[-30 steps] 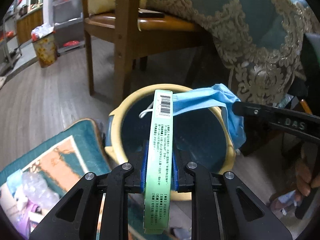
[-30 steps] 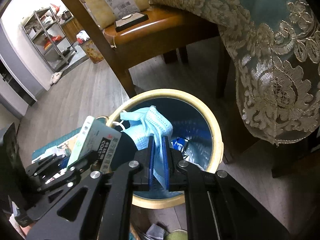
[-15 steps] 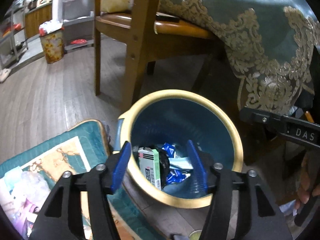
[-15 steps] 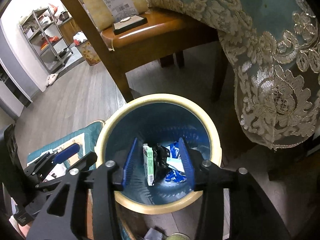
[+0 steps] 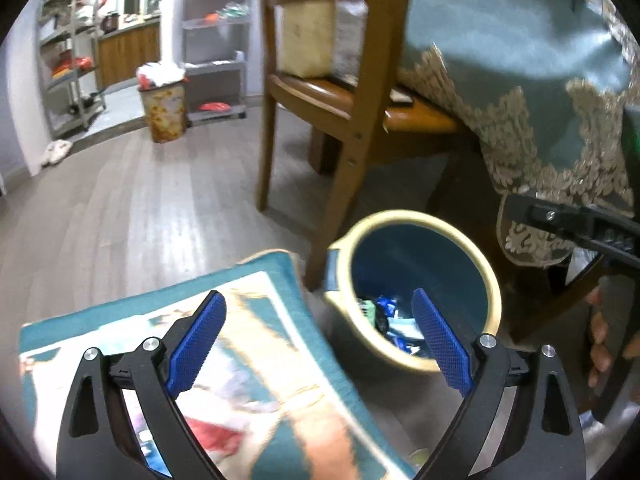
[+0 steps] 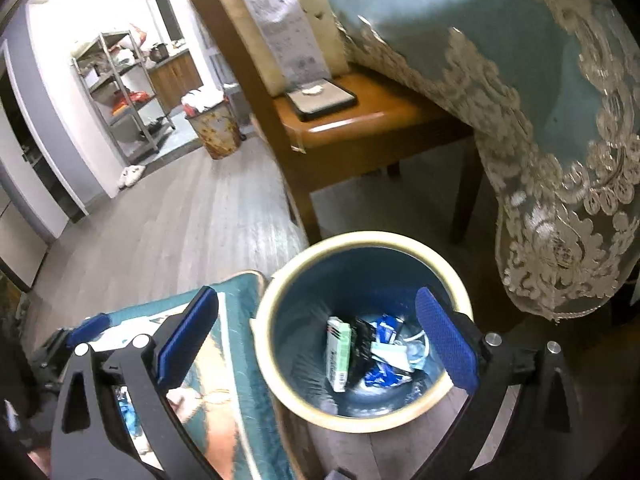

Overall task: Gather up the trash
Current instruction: 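Carry the mask and green box to the bin and release both, then grasp the pink wrapper with the left gripper while the right grasps the clear plastic bag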

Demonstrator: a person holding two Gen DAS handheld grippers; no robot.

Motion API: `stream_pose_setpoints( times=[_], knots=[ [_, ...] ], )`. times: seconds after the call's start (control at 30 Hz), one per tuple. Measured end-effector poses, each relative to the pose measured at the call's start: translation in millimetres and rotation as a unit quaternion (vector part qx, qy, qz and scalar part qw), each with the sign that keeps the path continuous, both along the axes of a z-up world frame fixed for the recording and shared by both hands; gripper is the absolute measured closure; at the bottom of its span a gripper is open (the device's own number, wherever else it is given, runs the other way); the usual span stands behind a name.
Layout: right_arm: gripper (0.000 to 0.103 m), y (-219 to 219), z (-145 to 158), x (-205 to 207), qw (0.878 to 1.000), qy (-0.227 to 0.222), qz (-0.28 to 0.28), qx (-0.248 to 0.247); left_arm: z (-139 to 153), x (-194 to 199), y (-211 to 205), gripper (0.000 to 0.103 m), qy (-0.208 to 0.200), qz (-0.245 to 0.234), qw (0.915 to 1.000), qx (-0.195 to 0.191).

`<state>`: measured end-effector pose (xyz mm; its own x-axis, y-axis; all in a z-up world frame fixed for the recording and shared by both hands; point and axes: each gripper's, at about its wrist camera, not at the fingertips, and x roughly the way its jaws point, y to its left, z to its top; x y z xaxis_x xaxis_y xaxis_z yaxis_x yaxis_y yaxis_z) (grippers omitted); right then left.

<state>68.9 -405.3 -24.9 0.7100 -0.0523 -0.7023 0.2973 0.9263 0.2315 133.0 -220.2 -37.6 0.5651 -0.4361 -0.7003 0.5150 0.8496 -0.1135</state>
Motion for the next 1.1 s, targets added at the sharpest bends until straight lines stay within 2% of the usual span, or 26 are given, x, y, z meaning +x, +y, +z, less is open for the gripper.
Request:
stream_pose_setpoints(
  times=[0.27, 0.47, 0.53, 0.6, 0.77, 0.87, 1.0, 1.1],
  knots=[
    [0.006, 50.0, 10.0, 11.0, 0.999, -0.012, 0.038, 0.015, 58.1, -20.1, 95.3, 0.008, -0.054, 0.035, 0.9976, 0.027],
    [0.006, 103.7, 5.4, 30.5, 0.997, -0.003, 0.078, 0.020, 69.3, -21.8, 170.7, 0.008, -0.069, 0.085, 0.9919, 0.064],
    [0.006, 121.7, 0.4, 34.7, 0.996, 0.002, 0.092, 0.016, 62.7, -20.4, 194.9, 0.008, -0.069, 0.111, 0.9891, 0.068],
    [0.006, 138.8, -5.4, 40.4, 0.994, 0.014, 0.106, 0.011, 53.9, -15.0, 216.8, 0.008, -0.046, 0.136, 0.9884, 0.049],
    [0.006, 171.9, -31.3, 53.5, 0.990, 0.049, 0.134, -0.015, 24.9, -6.6, 249.0, 0.008, -0.015, 0.159, 0.9867, 0.033],
    [0.006, 187.8, -49.7, 64.8, 0.986, 0.069, 0.153, -0.017, 2.6, -1.3, 258.2, 0.008, -0.002, 0.159, 0.9861, 0.047],
    [0.008, 202.4, -70.1, 80.2, 0.979, 0.091, 0.176, -0.039, -22.0, 11.0, 265.0, 0.008, 0.021, 0.169, 0.9849, 0.032],
    [0.012, 205.5, -82.4, 89.2, 0.978, 0.097, 0.183, -0.026, -41.5, 19.2, 255.7, 0.008, 0.040, 0.163, 0.9851, 0.036]
  ],
)
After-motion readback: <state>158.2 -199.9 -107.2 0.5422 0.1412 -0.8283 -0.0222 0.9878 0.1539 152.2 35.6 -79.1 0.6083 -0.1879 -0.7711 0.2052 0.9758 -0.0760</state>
